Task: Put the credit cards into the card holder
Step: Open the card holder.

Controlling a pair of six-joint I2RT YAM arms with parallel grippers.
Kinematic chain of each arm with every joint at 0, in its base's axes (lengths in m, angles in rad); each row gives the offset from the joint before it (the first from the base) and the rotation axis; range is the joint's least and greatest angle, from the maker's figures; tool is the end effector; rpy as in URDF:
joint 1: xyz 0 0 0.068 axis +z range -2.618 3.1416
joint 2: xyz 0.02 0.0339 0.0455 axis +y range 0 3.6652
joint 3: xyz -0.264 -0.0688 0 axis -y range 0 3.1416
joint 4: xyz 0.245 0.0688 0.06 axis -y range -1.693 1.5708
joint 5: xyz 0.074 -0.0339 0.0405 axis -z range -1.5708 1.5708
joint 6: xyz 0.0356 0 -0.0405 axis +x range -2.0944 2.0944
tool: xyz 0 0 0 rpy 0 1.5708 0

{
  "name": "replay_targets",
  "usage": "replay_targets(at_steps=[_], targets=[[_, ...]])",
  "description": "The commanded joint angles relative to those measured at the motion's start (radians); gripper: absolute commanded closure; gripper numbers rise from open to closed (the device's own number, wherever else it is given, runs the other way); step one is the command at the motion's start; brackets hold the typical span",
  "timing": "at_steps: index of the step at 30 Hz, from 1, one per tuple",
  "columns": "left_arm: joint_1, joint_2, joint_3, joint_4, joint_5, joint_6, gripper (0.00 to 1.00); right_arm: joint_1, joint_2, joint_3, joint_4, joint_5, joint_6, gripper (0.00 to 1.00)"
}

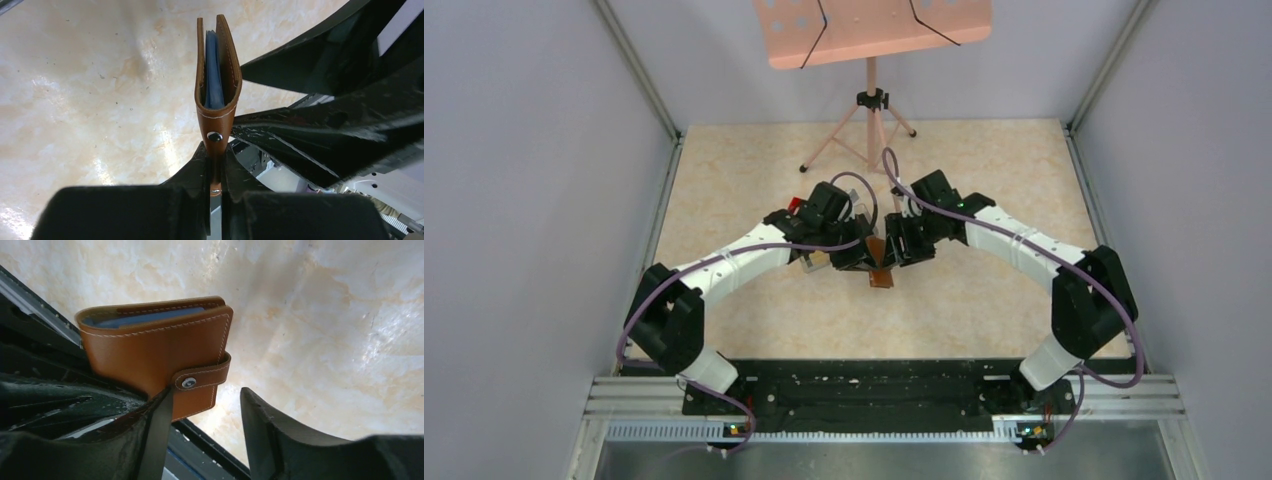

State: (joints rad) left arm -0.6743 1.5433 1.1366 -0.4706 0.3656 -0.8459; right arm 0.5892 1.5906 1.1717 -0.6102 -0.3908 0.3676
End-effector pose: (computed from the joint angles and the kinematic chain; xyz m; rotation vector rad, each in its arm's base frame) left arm 0.2499 -0.2160 0.2531 -0.0516 2.7011 -1.0323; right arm 0.2656 0.1939 0.2410 -0.4494 2.6871 0.8257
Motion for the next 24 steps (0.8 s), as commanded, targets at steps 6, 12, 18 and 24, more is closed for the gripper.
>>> replay_targets(at_steps=[6,12,18,24], targets=[[-0.007,-0.015,0.027,0.056,0.040,-0.010,1.00,0.031,0.027,0.093,0.053,0.002,-0.022,0.48],[-0.007,-0.011,0.048,0.037,0.031,-0.002,1.00,0.044,0.084,0.113,-0.024,0.087,-0.075,0.65],[-0.007,-0.010,0.056,0.027,0.014,0.004,1.00,0.046,0.069,0.085,-0.034,0.105,-0.082,0.67],[-0.007,0.015,0.081,0.014,0.007,0.021,1.00,0.051,0.056,0.085,-0.030,0.071,-0.086,0.60]])
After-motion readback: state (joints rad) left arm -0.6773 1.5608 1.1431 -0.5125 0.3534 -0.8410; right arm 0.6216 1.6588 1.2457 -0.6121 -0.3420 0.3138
